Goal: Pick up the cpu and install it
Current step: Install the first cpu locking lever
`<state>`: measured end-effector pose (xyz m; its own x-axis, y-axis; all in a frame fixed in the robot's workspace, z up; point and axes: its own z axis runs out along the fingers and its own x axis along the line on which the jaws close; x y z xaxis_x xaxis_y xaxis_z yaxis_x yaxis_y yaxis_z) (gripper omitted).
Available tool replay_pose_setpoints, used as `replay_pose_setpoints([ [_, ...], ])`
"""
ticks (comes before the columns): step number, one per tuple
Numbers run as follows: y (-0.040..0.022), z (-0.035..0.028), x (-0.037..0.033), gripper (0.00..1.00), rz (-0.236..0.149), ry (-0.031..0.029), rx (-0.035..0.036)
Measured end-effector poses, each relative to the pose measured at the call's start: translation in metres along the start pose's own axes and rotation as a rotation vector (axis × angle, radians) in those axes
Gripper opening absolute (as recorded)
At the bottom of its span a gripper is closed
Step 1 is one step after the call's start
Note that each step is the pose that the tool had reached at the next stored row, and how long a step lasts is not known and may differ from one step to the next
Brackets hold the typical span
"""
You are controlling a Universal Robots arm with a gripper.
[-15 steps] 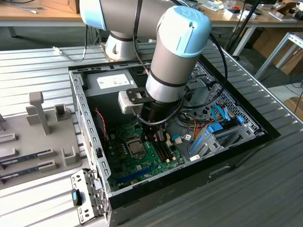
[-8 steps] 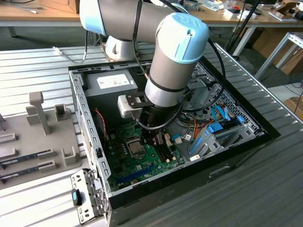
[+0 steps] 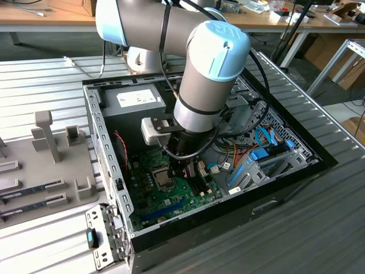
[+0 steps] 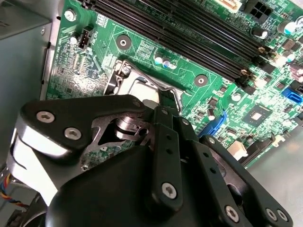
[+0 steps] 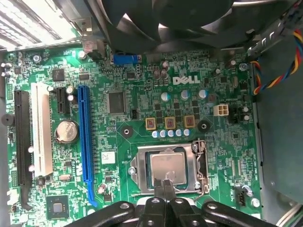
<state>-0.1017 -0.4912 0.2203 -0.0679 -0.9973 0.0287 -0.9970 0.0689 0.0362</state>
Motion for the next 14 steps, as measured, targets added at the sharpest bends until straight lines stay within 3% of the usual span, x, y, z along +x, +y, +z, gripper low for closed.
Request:
replay_pose_setpoints([
  [4, 0.0003, -0.0069, 0.0000, 0.11, 0.000, -0.0095, -0.0004],
  [6, 0.0006, -0.0169, 0.0005, 0.11, -0.001, -0.0111, -0.0009],
  [7, 0.0006, -0.0188, 0.0005, 0.11, -0.001, -0.0128, -0.0009],
  [12, 0.0001, -0.0187, -0.0022, 0.11, -0.001, -0.0266, -0.0025],
  [14, -0.0004, -0.0178, -0.0058, 0.11, -0.001, -0.0285, -0.0044],
])
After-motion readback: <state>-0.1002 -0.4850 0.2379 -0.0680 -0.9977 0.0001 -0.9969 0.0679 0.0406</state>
